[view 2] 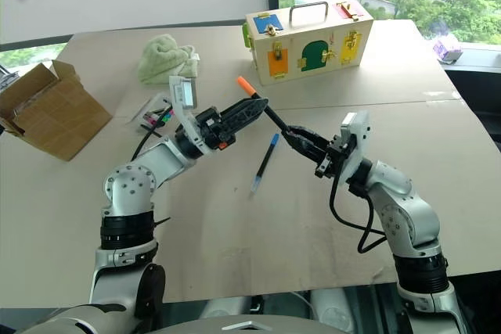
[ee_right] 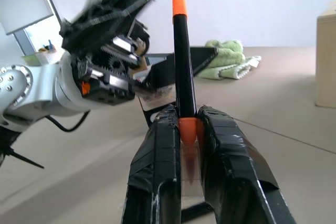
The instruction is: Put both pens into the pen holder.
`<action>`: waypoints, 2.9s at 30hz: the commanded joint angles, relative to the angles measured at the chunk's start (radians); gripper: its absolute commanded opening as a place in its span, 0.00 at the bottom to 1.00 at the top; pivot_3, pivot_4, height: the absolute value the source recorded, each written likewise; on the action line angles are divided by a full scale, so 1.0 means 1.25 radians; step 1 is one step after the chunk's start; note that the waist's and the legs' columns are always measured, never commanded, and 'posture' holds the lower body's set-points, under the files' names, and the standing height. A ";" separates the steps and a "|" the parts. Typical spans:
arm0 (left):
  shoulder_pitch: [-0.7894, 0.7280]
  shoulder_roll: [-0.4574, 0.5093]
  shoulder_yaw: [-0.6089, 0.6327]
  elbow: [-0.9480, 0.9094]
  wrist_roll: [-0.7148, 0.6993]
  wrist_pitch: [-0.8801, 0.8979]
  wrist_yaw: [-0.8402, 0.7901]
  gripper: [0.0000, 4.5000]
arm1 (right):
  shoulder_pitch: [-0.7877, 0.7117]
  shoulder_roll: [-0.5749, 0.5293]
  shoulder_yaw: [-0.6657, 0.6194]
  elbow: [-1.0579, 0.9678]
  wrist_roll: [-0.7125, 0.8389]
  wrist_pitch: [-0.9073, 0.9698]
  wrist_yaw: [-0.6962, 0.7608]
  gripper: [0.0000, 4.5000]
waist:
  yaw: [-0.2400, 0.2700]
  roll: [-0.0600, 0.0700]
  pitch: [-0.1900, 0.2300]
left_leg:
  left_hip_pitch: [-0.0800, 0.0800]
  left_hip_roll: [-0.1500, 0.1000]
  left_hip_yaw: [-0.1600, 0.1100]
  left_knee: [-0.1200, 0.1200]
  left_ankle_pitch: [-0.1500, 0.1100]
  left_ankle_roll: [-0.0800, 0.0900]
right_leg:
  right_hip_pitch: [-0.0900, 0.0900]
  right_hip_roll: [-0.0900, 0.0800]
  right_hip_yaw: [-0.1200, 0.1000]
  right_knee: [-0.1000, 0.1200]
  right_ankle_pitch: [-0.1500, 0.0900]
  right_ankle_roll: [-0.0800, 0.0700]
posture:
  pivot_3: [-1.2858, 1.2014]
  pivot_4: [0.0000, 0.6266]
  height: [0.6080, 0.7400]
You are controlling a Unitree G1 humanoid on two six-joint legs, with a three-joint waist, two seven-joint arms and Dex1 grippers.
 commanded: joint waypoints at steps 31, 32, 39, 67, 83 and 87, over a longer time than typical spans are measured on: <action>0.046 0.263 -0.285 -0.192 1.156 -0.489 0.294 0.00 | -0.070 -0.322 -0.160 0.250 0.055 -0.098 0.366 1.00 | 0.002 -0.003 0.003 | 0.000 0.000 0.004 -0.003 -0.001 0.002 | -0.002 0.000 0.004 0.001 0.000 0.000 | 0.52 0.24 1.00; 0.048 0.260 -0.292 -0.199 1.186 -0.472 0.295 0.00 | -0.080 -0.320 -0.151 0.253 0.057 -0.091 0.373 1.00 | 0.003 -0.003 0.003 | -0.001 0.000 0.004 -0.003 -0.001 0.002 | -0.003 0.000 0.004 0.001 0.000 0.000 | 0.52 0.24 1.00; 0.126 0.275 -0.264 -0.285 1.266 -0.441 0.263 0.00 | -0.113 -0.303 -0.124 0.255 0.055 -0.067 0.402 1.00 | 0.010 -0.005 0.004 | -0.003 0.000 0.005 -0.003 0.000 0.001 | -0.005 0.000 0.005 0.001 0.000 0.000 | 0.52 0.24 1.00; 0.128 0.256 -0.236 -0.176 1.267 -0.560 0.241 0.00 | -0.148 -0.243 -0.136 0.280 0.028 -0.116 0.359 1.00 | 0.009 -0.005 0.004 | -0.004 0.000 0.007 -0.003 0.000 0.001 | -0.008 -0.001 0.006 0.003 0.000 0.000 | 0.52 0.24 1.00; 0.166 0.273 -0.191 -0.144 1.288 -0.573 0.264 0.00 | -0.131 -0.263 -0.140 0.294 0.015 -0.131 0.366 1.00 | 0.004 -0.005 0.004 | -0.004 0.001 0.008 -0.003 -0.001 0.001 | -0.008 0.000 0.007 0.004 0.000 0.000 | 0.52 0.24 1.00; 0.168 0.277 -0.182 -0.129 1.283 -0.583 0.272 0.00 | -0.122 -0.261 -0.140 0.291 0.013 -0.135 0.364 1.00 | 0.004 -0.005 0.004 | -0.004 0.001 0.008 -0.003 -0.001 0.001 | -0.008 0.000 0.007 0.004 0.000 0.000 | 0.52 0.24 1.00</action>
